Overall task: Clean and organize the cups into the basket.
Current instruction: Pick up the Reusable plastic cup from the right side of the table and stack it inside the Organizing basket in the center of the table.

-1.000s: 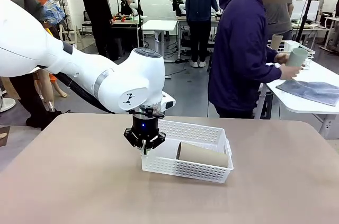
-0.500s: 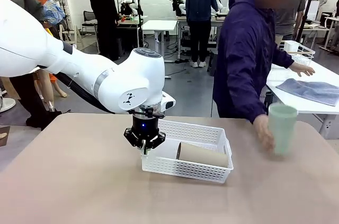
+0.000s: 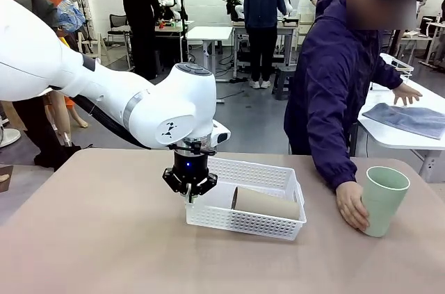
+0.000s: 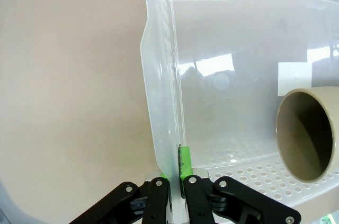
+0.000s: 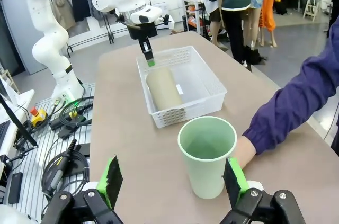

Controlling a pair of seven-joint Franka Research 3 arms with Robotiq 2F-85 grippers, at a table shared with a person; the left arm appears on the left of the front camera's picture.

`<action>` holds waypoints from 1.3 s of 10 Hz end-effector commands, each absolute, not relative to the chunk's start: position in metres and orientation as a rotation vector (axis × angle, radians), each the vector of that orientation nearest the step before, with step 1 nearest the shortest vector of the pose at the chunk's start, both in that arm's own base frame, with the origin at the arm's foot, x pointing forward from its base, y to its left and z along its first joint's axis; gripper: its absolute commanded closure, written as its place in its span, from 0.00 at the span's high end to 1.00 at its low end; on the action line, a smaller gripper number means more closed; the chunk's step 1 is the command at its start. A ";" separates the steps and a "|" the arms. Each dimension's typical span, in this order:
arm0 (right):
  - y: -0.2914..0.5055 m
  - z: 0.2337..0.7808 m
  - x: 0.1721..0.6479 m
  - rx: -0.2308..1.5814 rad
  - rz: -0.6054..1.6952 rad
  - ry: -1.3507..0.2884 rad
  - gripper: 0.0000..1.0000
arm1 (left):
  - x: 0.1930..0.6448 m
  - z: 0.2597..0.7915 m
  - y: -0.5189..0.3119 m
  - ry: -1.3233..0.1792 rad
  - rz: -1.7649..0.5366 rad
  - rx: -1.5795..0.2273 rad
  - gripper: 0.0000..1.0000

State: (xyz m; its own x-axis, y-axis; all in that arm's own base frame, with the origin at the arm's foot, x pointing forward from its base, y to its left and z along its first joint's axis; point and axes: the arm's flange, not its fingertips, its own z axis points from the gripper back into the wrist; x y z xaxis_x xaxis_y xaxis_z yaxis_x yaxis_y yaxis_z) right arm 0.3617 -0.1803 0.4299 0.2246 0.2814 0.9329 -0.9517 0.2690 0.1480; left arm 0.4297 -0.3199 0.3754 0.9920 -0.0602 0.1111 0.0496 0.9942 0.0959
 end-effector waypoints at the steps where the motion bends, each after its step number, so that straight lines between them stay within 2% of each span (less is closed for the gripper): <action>1: -0.178 0.430 0.356 0.894 1.034 -0.959 1.00 | 0.429 0.376 -0.320 -0.117 -0.057 0.092 0.00; 5: -0.180 0.430 0.362 0.891 1.028 -0.951 1.00 | 0.429 0.376 -0.320 -0.117 -0.057 0.092 0.00; 6: -0.193 0.399 0.353 0.895 1.130 -0.932 1.00 | 0.429 0.376 -0.320 -0.117 -0.057 0.092 0.00; 8: -0.202 0.361 0.358 0.832 1.160 -0.970 1.00 | 0.429 0.376 -0.320 -0.117 -0.057 0.092 0.00; 13: -0.181 0.315 0.377 0.840 1.225 -0.995 1.00 | 0.429 0.376 -0.320 -0.117 -0.057 0.092 0.00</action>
State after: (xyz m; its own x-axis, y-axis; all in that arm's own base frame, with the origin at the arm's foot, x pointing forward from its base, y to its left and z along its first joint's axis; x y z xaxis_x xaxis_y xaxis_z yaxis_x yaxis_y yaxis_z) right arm 0.3693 -0.1869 0.3210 0.0705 0.3513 0.9336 -0.9882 0.1523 0.0173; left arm 0.4297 -0.3200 0.3754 0.9920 -0.0604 0.1111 0.0498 0.9941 0.0959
